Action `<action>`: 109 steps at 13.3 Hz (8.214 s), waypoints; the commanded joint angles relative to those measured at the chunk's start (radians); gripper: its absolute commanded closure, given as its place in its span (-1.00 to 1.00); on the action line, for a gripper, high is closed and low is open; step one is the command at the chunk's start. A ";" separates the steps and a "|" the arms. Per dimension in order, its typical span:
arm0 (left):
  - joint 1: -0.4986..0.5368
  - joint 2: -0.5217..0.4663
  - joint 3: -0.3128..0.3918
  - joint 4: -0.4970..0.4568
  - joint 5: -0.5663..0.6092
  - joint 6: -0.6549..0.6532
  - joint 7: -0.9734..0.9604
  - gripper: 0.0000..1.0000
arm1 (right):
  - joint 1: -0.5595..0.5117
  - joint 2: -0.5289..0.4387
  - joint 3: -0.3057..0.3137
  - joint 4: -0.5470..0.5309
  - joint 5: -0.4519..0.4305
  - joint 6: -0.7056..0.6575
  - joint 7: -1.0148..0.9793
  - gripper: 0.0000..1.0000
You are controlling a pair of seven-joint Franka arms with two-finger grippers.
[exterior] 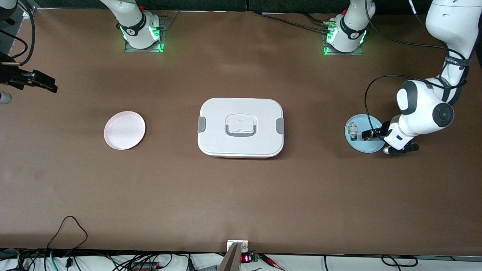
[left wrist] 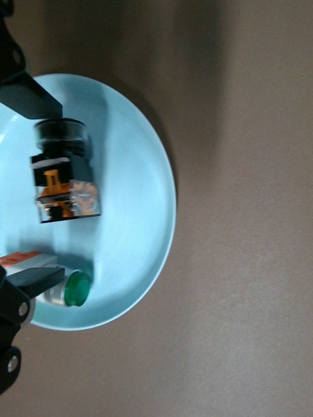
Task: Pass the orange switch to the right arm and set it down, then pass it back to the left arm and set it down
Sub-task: 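Reach the left gripper down to the orange switch on the blue plate, then close the left gripper on the orange switch, then lift the switch with the left gripper while the right gripper reaches over, then close the right gripper on the switch held by the left gripper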
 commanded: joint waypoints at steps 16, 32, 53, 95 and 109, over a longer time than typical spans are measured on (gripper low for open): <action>0.008 0.018 0.001 0.041 0.006 -0.062 0.016 -1.00 | -0.006 -0.011 0.004 0.011 0.012 -0.031 -0.022 -1.00; 0.038 0.046 -0.002 0.016 -0.006 -0.019 0.044 -0.53 | -0.008 -0.011 0.001 0.011 0.012 -0.034 -0.017 -1.00; 0.034 -0.117 -0.203 0.359 -0.199 -0.966 -0.292 0.97 | -0.005 -0.011 0.006 0.011 0.013 -0.031 -0.007 -1.00; -0.287 0.003 -0.438 0.688 -1.396 -0.451 -1.412 1.00 | 0.061 0.072 0.264 -0.267 1.693 0.264 -0.375 -1.00; -0.284 0.015 -0.435 0.691 -1.393 -0.451 -1.441 1.00 | 0.175 0.066 0.360 -0.260 1.877 0.528 -0.367 -0.92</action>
